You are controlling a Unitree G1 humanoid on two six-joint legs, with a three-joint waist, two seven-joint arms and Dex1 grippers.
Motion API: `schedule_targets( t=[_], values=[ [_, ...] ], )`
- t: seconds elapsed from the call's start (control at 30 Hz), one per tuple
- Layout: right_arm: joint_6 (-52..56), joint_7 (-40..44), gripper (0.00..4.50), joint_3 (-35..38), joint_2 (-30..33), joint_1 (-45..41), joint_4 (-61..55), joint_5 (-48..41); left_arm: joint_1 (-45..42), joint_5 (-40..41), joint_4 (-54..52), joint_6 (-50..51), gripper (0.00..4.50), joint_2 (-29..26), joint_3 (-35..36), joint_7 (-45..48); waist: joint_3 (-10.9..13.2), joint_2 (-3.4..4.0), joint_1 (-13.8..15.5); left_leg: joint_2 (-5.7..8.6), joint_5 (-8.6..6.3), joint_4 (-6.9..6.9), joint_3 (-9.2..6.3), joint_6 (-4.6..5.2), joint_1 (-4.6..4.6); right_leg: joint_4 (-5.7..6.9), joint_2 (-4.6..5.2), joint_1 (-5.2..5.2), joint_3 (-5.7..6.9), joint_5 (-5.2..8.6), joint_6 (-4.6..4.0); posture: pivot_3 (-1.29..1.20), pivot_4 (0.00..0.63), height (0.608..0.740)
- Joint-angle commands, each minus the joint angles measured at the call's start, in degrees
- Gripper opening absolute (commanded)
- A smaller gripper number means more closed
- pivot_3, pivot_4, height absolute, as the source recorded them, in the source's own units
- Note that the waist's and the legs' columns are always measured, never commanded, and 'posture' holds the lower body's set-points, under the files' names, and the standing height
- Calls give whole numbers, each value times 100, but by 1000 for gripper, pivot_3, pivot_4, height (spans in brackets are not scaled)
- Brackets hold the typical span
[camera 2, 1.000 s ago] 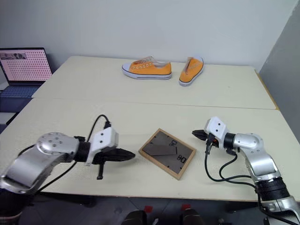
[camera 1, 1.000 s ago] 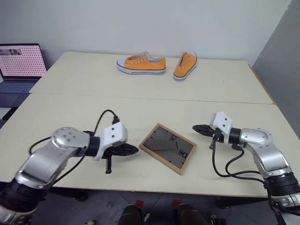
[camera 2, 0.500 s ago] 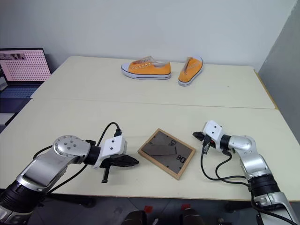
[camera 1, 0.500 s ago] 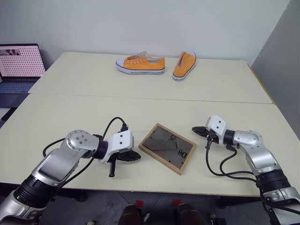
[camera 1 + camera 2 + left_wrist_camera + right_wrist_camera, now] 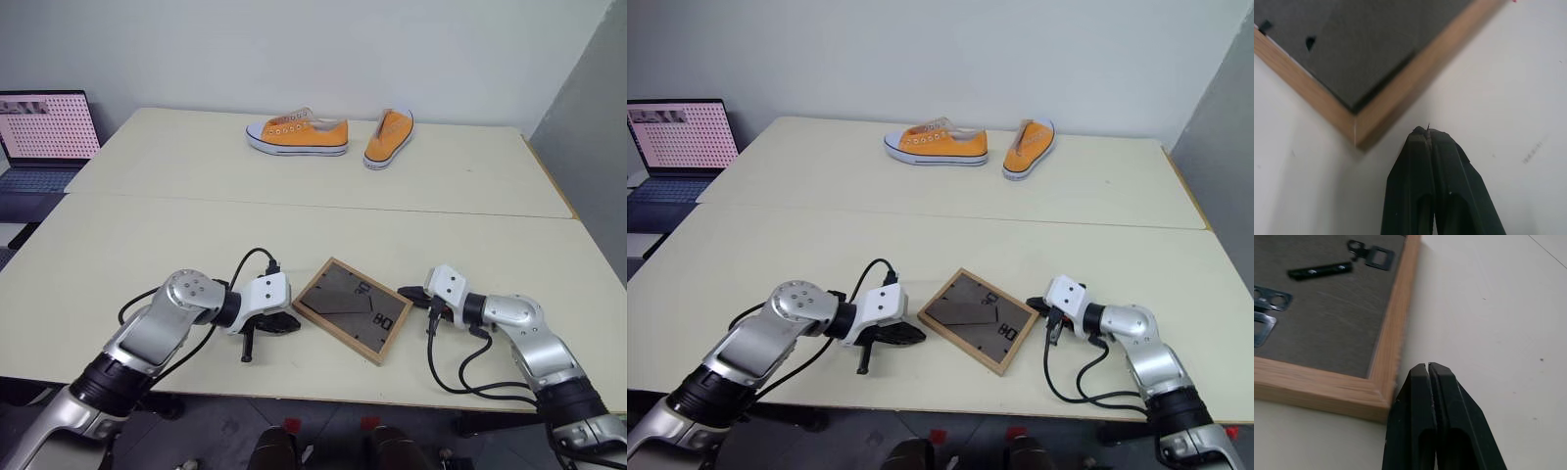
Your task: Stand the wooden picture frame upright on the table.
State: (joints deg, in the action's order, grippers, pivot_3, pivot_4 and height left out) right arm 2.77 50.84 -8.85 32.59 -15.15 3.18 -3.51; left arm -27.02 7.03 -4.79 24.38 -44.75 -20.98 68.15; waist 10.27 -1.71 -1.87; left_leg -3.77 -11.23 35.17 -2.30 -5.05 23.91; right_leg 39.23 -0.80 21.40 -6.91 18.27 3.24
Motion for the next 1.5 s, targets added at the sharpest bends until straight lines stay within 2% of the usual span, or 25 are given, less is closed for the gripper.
schedule_targets(
  t=[0.03, 0.3, 0.7, 0.87, 1.0, 1.03, 1.23, 1.3, 1.33, 1.4, 1.43, 1.5],
  values=[
    [282, -107, 76, 74, -16, 204, -669, -140, -292, -135, 195, -133, 69, 203, -37, -14, 0, 0, 0, 0, 0, 2, 0, 0, 0, 2, 0, 0, 0, 0, 0, 0, 150, 740],
    [947, -266, 76, 101, -59, 556, -1622, -309, -923, -423, 1090, -473, 69, 648, -59, 4, 0, -1, 1, 2, 0, 4, -3, 0, 1, 6, -1, 1, 1, 0, 1, 0, 150, 740],
    [1173, -455, 76, 148, -71, 727, -1872, -340, -1553, -707, 2205, -1006, 69, 1213, 22, -168, 0, -1, 4, 4, 0, 9, -7, 0, 4, 11, -1, 2, 4, 0, 1, 0, 150, 740],
    [1107, -479, 76, 166, -55, 743, -1801, -340, -1506, -727, 2160, -1034, 69, 1217, 60, -133, 0, -1, 3, 4, 0, 10, -7, 0, 4, 14, -1, 2, 4, 0, 1, 0, 150, 740],
    [901, -412, 76, 256, 34, 604, -1462, -304, -1257, -594, 1815, -718, 69, 870, 269, -8, 0, -1, 0, 3, 0, 10, -7, 0, 3, 15, -1, 2, 3, 1, 1, 0, 150, 740],
    [856, -394, 76, 274, 52, 563, -1384, -305, -1183, -535, 1701, -542, 69, 771, 335, 17, 0, -1, -22, 3, 0, 10, -7, 0, 3, 15, -1, 2, 3, 1, 1, 0, 150, 740],
    [540, -307, 76, 359, 162, 397, -936, -331, -632, 289, 377, 1941, 69, -152, 975, 286, 0, 0, -98, 1, 0, 8, -9, 0, 1, 28, -3, 5, 4, 4, -1, 0, 150, 740],
    [414, -256, 76, 397, 194, 382, -773, -330, -596, 703, -70, 3051, 69, -353, 1249, 216, 0, -1, -102, 2, 0, 8, -10, 0, 1, 29, -2, 4, 6, 7, 2, 0, 150, 740],
    [344, -237, 76, 403, 204, 366, -677, -321, -695, 937, -238, 3781, 69, -304, 1412, 70, 0, -1, -93, 3, 0, 9, -12, 0, 1, 29, -1, 2, 7, 11, 9, 0, 150, 740],
    [218, -214, 76, 373, 201, 286, -485, -265, -1240, 1305, -252, 5803, 69, 362, 1998, -385, 1, -1, -36, 6, 0, 12, -16, 0, 2, 29, 0, -1, 9, 18, 21, 0, 150, 740],
    [181, -202, 76, 362, 195, 244, -420, -252, -1464, 1484, -68, 6414, 69, 643, 2221, -626, 1, 0, -3, 9, 0, 21, -23, 0, 4, 31, 0, -5, 13, 21, 26, 0, 150, 740],
    [181, -183, 76, 347, 159, 150, -355, -267, -1768, 1770, 460, 6807, 69, 1154, 2783, -1181, 1, 0, 1, 9, -1, 59, -44, 1, 23, 39, -3, -5, 30, 23, 30, 0, 150, 740]
  ],
)
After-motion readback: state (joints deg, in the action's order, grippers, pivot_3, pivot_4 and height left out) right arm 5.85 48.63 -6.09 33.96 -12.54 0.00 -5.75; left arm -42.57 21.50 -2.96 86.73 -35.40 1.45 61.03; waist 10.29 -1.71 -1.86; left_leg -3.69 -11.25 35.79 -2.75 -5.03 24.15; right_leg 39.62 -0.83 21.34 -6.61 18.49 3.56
